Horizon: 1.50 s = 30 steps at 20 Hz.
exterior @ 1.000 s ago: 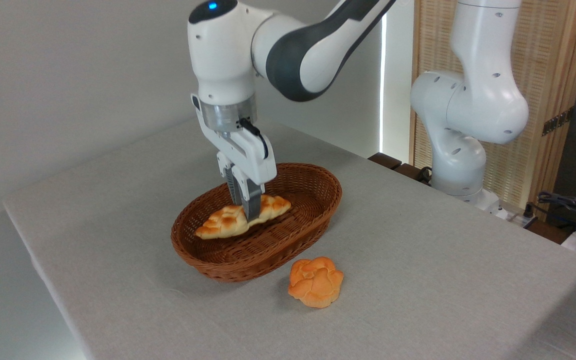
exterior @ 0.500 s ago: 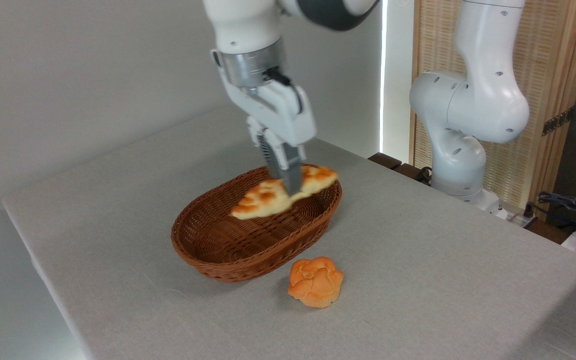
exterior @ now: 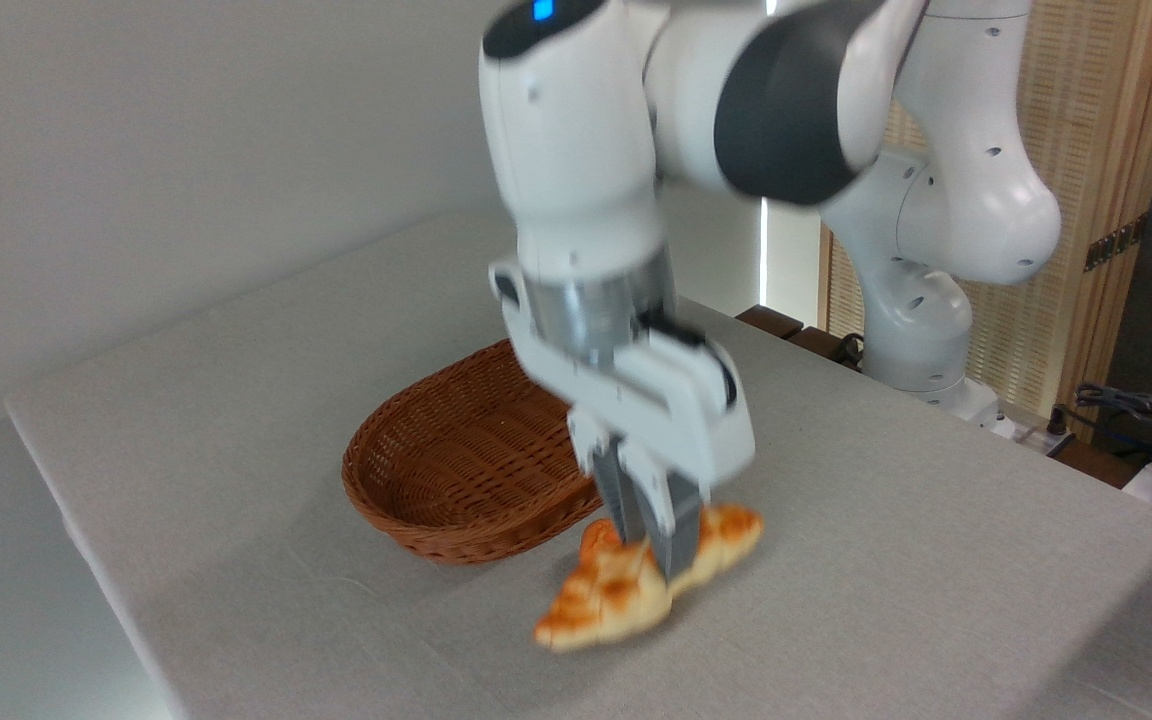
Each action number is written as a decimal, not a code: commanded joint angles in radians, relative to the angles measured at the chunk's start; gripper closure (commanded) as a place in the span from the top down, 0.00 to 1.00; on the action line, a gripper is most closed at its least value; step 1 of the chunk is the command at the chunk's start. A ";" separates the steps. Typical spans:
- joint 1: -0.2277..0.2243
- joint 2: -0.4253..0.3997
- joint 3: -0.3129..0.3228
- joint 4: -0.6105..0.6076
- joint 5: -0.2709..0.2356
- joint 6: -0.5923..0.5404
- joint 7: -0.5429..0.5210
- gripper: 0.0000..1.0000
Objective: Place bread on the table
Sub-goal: 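Lower the bread roll onto the table beside the orange bun and release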
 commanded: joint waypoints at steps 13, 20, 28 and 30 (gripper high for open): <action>-0.005 0.092 0.007 0.015 0.138 0.079 0.086 1.00; -0.004 0.077 0.007 0.040 0.124 0.077 0.086 1.00; 0.039 0.022 0.000 0.340 -0.262 -0.219 0.011 1.00; 0.045 0.001 -0.061 0.362 -0.278 -0.227 -0.128 1.00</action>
